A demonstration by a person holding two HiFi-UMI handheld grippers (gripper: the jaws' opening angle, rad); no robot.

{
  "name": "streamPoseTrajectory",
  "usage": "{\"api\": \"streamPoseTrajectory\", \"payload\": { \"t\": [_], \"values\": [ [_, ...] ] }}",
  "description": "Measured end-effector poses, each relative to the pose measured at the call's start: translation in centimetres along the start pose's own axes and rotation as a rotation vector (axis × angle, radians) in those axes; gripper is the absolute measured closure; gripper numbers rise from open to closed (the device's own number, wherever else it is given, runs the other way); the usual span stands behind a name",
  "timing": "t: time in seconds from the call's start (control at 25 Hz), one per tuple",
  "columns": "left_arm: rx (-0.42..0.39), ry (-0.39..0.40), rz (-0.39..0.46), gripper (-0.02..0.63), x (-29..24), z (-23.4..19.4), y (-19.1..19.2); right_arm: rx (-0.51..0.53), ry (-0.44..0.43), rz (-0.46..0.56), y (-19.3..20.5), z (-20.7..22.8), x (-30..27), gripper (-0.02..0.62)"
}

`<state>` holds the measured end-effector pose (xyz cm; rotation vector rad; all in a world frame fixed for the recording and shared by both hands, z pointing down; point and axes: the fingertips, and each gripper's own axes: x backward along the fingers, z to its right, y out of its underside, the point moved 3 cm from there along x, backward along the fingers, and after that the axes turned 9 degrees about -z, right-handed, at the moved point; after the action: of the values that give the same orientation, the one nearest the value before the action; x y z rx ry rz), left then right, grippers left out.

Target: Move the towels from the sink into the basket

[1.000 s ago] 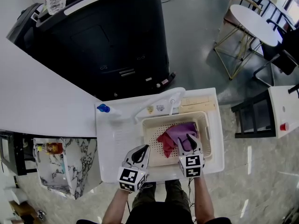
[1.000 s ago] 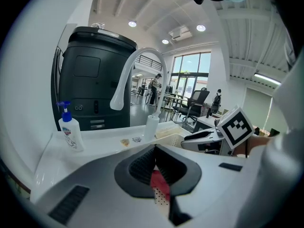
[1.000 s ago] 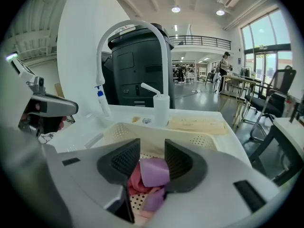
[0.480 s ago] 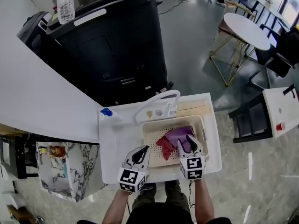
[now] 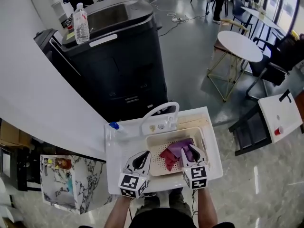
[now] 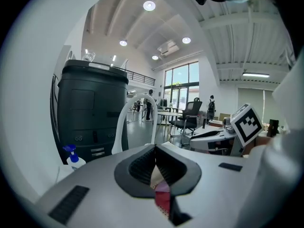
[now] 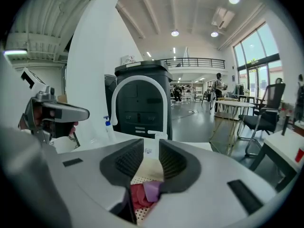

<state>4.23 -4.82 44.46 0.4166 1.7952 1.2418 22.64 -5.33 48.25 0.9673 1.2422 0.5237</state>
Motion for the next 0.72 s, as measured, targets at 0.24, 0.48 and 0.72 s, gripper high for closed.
{"api": "streamPoseTrajectory", "payload": {
  "t": [0.24,0.48,0.72],
  "values": [
    [-0.03,0.006,0.044,0.598,1.6,-0.2,-1.9,0.02,0.02,0.08,-2.4,-1.0,2.4,0.523],
    [-0.037,-0.005,0.073,0.598,3.0,-0.8,-2.5,0.031,0.047,0.122,-3.4,-1.4,4.4,0.549],
    [-0.032,-0.014,0.07,0.598,4.2,-1.2,-1.9,0.017,0.049,0.134,-3.2,-1.8,5.6,0.554]
  ]
}}
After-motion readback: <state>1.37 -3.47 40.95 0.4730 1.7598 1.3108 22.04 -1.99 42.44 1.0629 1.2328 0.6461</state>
